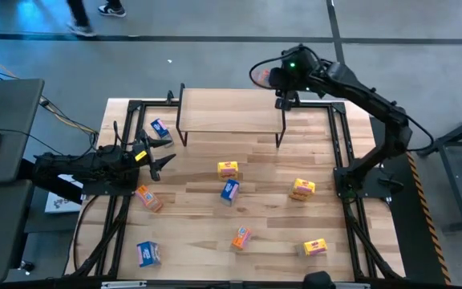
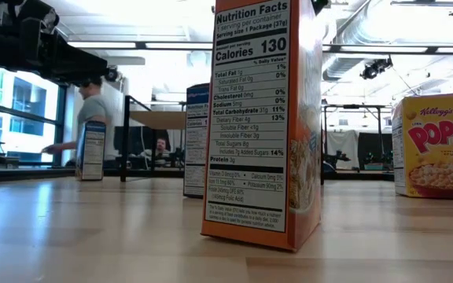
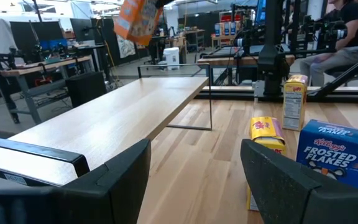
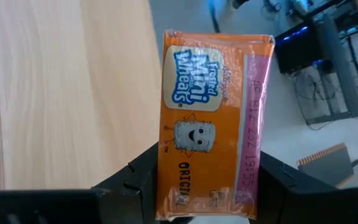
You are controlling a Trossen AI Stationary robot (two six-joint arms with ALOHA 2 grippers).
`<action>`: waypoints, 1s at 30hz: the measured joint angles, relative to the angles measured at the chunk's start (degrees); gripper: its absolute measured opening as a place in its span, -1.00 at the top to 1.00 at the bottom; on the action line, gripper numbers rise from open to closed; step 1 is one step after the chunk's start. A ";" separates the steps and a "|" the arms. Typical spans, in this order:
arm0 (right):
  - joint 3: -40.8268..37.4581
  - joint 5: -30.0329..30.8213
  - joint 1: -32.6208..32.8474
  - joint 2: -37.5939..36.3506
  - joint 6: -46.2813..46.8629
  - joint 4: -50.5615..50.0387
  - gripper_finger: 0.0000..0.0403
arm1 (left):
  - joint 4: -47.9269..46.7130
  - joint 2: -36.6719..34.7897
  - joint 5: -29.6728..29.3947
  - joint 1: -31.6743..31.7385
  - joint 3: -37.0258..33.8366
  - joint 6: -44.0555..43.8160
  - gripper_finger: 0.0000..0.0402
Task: Stack cereal on shelf
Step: Put the top orange cereal box on the shelf
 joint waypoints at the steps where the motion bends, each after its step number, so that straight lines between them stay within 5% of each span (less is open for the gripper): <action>1: 0.00 -0.01 0.00 0.40 -0.34 -0.42 0.20 | 0.00 0.02 0.00 -0.02 0.00 0.00 -0.20; 15: 0.00 -0.14 -0.27 6.08 -1.32 -8.01 0.20 | 0.00 0.01 0.00 -0.01 0.00 0.01 -0.20; 30: 0.00 -7.02 -3.86 6.98 -3.47 -9.72 0.20 | 0.00 0.01 0.00 -0.01 0.00 0.00 -0.20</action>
